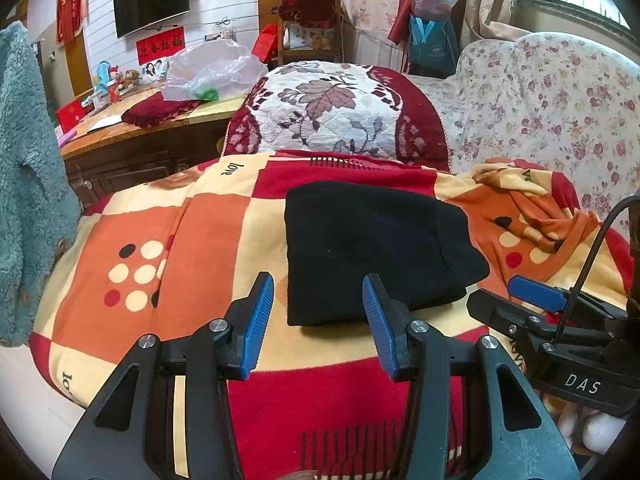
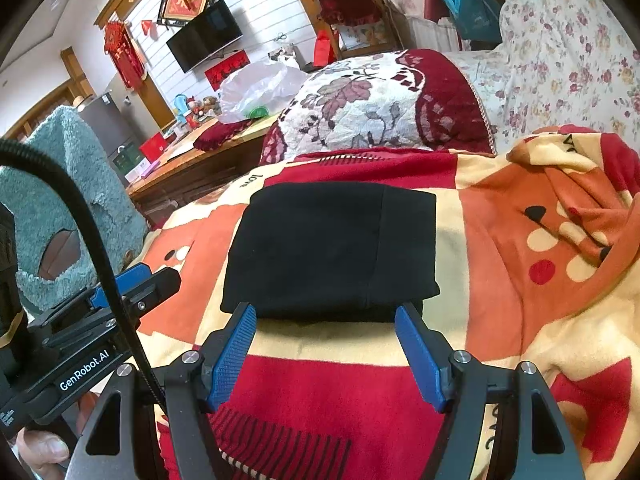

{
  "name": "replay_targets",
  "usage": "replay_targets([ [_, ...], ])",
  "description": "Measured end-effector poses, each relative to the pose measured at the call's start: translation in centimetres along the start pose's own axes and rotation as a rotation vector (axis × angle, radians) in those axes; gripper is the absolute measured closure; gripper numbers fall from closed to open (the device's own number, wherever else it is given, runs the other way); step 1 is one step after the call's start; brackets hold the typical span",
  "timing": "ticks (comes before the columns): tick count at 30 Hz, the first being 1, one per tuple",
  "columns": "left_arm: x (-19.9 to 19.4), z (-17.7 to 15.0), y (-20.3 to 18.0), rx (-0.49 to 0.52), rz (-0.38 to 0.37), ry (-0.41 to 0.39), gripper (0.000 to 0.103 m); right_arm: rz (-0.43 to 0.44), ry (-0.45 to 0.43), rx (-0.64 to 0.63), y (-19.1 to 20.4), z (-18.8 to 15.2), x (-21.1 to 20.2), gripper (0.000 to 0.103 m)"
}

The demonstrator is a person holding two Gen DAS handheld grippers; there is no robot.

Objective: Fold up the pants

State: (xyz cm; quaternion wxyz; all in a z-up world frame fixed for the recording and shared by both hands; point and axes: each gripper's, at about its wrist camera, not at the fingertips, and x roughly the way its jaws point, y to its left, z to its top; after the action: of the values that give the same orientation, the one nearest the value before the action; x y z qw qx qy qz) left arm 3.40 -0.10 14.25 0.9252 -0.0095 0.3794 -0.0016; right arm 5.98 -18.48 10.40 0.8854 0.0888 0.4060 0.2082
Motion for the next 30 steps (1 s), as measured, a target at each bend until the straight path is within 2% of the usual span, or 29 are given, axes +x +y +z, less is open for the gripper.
replay_targets([
  [30, 0.52, -0.62, -0.46, 0.018, 0.001, 0.002, 0.057, 0.008, 0.027, 0.016, 0.20, -0.57, 0.69, 0.033],
])
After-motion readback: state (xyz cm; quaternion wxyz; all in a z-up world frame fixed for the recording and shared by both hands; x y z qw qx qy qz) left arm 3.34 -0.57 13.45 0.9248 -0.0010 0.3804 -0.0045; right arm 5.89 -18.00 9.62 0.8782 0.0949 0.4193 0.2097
